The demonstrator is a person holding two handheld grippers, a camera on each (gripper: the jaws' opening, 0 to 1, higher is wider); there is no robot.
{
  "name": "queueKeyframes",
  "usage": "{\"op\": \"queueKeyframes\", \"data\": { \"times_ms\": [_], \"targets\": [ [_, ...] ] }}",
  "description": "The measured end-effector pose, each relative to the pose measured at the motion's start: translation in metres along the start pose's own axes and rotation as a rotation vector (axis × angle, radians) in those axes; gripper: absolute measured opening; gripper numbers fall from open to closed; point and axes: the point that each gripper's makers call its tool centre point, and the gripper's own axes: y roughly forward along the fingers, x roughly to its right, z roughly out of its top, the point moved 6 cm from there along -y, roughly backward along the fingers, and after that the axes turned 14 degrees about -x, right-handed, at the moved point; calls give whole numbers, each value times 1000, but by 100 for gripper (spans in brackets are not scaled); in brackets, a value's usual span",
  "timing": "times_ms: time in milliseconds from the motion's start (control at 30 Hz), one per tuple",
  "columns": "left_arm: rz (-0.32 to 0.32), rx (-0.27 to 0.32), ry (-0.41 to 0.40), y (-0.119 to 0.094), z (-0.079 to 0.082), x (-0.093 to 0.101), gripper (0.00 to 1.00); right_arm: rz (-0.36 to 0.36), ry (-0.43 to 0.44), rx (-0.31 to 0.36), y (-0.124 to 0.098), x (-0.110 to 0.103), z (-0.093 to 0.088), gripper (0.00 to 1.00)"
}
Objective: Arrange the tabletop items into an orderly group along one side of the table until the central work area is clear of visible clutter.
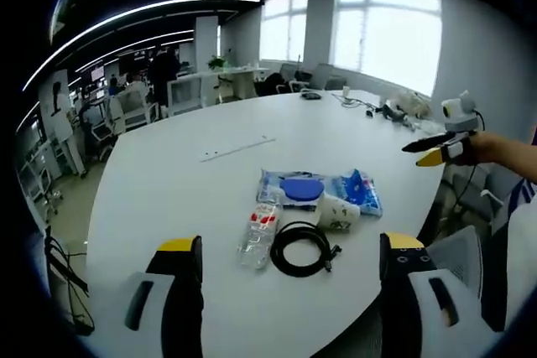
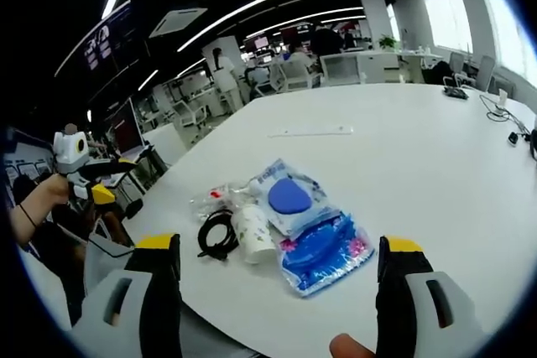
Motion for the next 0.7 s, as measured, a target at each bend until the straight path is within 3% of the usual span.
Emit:
{"op": "queueKeyframes", "data": {
  "times_ms": [167,433,700],
  "targets": [
    [-11,-15,11,1,-4,-6,82,-13,-5,-7,-3,-8,-7,96],
    [-38,-21,15,5,-7,-9,81,-24,57,-19,-8,-15,-25,95],
    [-52,-21,-3,8,-12,-17,80,-24,74,-15,-2,-19,-21,94]
  ]
}}
